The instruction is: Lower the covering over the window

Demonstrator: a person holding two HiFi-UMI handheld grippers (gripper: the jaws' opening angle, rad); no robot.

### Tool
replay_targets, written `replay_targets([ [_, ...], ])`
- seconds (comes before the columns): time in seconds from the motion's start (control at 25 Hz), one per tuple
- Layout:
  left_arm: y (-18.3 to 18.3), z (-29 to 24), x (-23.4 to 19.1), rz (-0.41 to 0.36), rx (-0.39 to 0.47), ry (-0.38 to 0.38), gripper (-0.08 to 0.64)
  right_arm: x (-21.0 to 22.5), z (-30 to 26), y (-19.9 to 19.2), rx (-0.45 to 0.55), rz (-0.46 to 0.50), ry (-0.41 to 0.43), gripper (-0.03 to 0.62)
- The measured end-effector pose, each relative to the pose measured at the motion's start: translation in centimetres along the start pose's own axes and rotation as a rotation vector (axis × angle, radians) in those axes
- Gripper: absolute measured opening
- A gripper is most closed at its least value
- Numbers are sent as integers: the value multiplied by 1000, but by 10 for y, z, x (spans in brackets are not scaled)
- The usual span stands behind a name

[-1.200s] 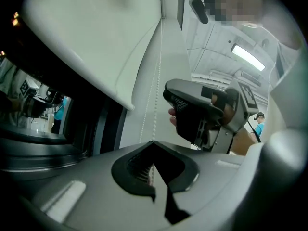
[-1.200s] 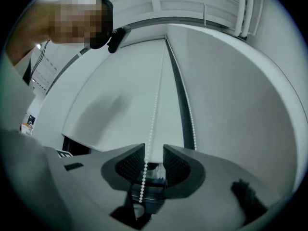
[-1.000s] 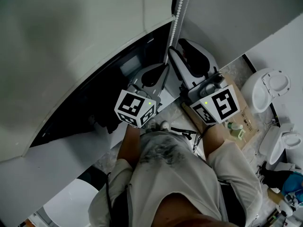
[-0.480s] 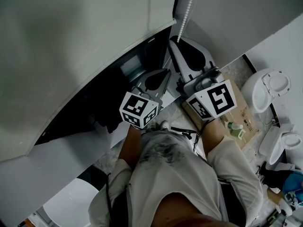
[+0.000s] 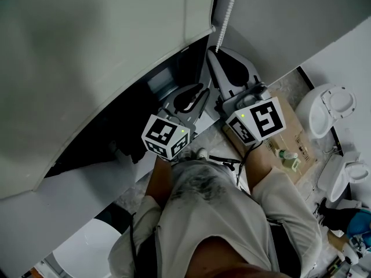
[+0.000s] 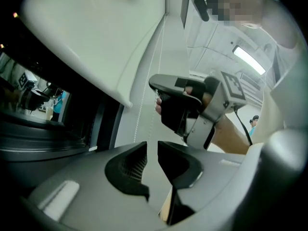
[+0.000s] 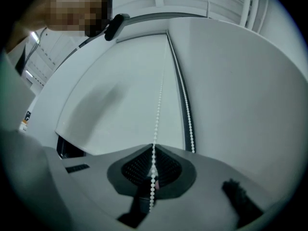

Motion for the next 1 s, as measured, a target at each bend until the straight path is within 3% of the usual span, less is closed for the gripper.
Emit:
replay_targets([
  [0.36, 33, 10, -5, -7, 87, 14, 86, -3, 10, -28, -47, -50, -2, 25],
  [0.56, 73, 10, -4, -15, 160, 24, 86, -4, 10, -31, -77, -54, 7, 26],
  [1.0, 120, -3, 2, -105, 227, -24, 89, -29, 30, -82, -173, -113, 21, 26],
])
Point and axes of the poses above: the fingertips, and each gripper's own axes: z backward along the fingers, x to its right, y out of its top, the point moved 2 cm from there along z, backward along the fingers, and after that the axes turned 7 degrees about x, right-handed, at the moved point
